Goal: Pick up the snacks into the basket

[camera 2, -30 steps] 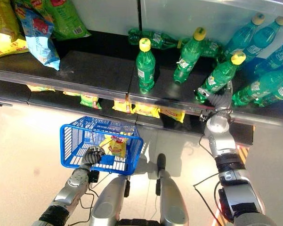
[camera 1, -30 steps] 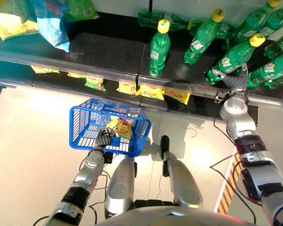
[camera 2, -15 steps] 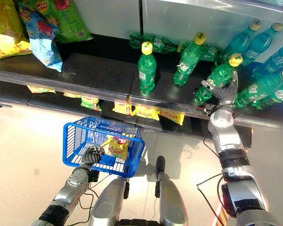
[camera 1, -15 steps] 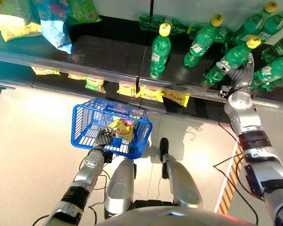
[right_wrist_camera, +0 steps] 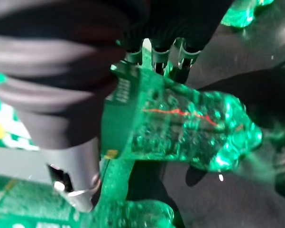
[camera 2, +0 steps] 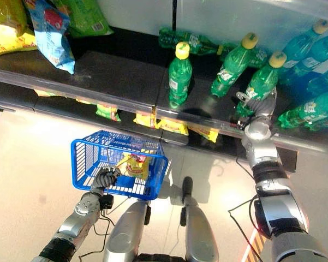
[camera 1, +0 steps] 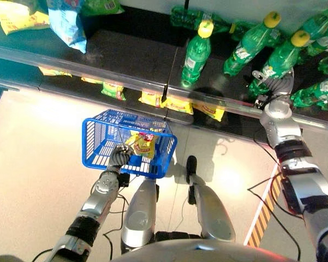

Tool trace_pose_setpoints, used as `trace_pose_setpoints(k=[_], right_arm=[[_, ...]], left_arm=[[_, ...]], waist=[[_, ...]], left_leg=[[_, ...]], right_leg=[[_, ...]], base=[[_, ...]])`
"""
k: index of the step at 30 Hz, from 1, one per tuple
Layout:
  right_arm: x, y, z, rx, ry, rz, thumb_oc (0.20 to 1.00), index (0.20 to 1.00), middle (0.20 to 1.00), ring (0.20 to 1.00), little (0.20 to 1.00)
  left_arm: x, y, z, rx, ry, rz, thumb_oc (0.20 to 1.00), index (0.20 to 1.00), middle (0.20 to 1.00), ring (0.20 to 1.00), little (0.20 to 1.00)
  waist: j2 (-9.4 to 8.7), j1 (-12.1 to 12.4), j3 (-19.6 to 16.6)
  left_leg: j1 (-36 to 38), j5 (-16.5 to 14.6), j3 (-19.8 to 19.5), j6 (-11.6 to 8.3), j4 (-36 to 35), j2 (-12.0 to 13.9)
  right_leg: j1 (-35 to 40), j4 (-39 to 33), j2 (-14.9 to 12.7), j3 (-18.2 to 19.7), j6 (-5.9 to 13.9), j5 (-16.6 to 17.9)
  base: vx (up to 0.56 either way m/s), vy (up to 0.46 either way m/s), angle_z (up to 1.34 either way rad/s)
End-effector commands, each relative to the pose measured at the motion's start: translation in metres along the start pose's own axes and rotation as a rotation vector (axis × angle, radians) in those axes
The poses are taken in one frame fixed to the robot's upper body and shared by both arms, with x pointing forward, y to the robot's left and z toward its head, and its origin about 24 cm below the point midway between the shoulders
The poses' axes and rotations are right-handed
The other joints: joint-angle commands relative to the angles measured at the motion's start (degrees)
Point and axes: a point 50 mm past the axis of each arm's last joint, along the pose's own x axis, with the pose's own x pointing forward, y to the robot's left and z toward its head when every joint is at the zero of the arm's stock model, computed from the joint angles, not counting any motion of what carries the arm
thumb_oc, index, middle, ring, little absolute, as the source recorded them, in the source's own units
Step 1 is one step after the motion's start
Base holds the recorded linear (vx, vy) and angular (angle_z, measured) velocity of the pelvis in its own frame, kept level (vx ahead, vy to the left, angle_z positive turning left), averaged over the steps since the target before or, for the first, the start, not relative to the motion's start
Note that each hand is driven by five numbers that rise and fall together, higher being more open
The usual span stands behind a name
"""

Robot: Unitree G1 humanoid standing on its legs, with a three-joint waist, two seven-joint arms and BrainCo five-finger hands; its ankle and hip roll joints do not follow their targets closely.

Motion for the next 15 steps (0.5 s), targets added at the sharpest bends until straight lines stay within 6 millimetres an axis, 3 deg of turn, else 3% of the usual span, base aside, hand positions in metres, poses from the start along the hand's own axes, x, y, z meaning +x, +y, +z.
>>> trace_pose_setpoints(k=[1,2,3,15], right_arm=[[0.014,-0.009,0.042,0.059,-0.131,-0.009,1.0,1.0,1.0,1.0,1.0],[0.016,-0.01,0.044,0.073,-0.128,-0.007,0.561,0.561,0.561,0.561,0.561],[0.017,-0.011,0.045,0.095,-0.122,-0.013,0.2,0.2,0.2,0.2,0.2],[0.018,-0.006,0.056,0.117,-0.159,-0.008,0.2,0.2,0.2,0.2,0.2]], left_arm=[[-0.016,-0.002,0.022,-0.028,-0.161,-0.043,0.2,0.2,0.2,0.2,0.2],[-0.016,-0.002,0.023,-0.029,-0.166,-0.046,0.2,0.2,0.2,0.2,0.2],[-0.016,-0.002,0.022,-0.03,-0.163,-0.049,0.2,0.2,0.2,0.2,0.2],[-0.014,-0.001,0.024,-0.029,-0.172,-0.049,0.2,0.2,0.2,0.2,0.2]], waist=[[0.35,0.8,-2.6],[0.59,0.9,-2.5],[0.72,1.0,-2.4],[1.1,1.4,-2.9]], left_leg=[[-4.0,-2.7,-0.4,1.78,5.2,-3.2],[-4.2,-2.7,-0.4,1.75,5.2,-3.2],[-4.4,-2.6,-0.5,1.74,5.1,-3.3],[-5.0,-2.5,-0.4,1.48,4.8,-3.5]], right_leg=[[-0.5,6.0,-2.0,-1.5,4.38,-5.1],[-0.7,6.1,-2.0,-1.6,4.39,-5.1],[-0.9,6.1,-2.0,-1.6,4.4,-5.1],[-1.5,5.9,-2.0,-1.6,4.22,-5.1]], base=[[0.0,0.0,0.0],[0.0,-0.002,0.03],[0.0,-0.002,0.04],[0.01,-0.003,0.03]])
